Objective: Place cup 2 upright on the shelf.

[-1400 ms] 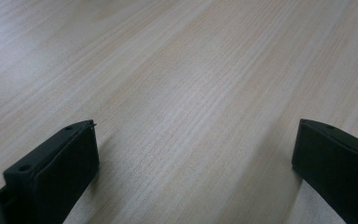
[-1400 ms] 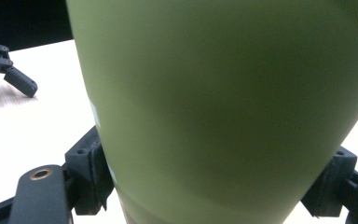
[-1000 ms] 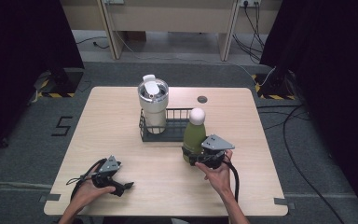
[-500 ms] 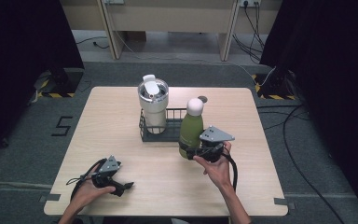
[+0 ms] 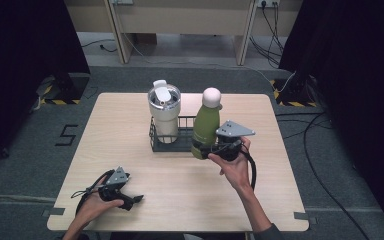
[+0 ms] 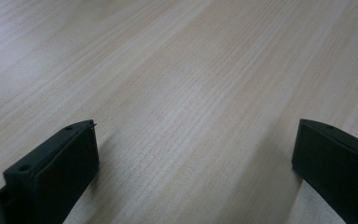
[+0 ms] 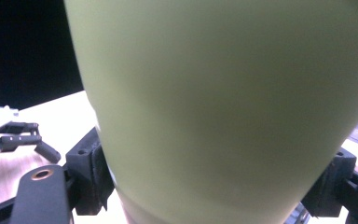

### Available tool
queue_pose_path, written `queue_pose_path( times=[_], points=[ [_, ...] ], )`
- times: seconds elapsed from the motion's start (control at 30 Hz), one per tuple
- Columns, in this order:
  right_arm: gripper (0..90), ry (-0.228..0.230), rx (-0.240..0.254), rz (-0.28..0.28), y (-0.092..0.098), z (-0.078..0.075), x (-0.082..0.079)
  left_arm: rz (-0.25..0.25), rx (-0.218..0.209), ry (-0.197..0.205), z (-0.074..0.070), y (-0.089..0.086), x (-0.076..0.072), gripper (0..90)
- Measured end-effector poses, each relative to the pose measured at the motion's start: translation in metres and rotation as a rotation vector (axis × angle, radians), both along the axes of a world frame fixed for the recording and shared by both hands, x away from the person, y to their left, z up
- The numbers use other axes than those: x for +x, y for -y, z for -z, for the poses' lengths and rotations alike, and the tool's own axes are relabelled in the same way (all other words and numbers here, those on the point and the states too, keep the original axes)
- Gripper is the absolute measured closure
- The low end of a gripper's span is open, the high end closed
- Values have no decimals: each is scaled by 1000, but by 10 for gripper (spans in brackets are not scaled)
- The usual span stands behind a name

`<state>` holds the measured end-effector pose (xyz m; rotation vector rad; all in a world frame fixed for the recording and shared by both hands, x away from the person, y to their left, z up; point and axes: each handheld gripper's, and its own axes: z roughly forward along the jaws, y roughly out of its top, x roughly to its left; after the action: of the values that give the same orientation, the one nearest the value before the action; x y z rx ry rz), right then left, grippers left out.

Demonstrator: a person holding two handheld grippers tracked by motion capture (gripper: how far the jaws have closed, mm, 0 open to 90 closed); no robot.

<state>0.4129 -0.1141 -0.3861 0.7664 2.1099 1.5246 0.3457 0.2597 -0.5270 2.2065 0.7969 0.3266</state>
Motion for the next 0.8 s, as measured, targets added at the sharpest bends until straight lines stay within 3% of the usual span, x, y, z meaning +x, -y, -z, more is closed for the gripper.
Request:
queue_pose_path(
  times=[0.13, 0.3, 0.8],
  points=[
    [208, -2, 19, 1, -1, -8, 7, 0, 0, 0, 0, 0, 0, 0],
    [208, 0, 9, 10, -3, -15, 15, 1, 1, 1, 0, 0, 0, 0],
    [208, -7, -19, 41, -12, -20, 41, -1, -1, 1, 0, 0, 0, 0]
  ],
)
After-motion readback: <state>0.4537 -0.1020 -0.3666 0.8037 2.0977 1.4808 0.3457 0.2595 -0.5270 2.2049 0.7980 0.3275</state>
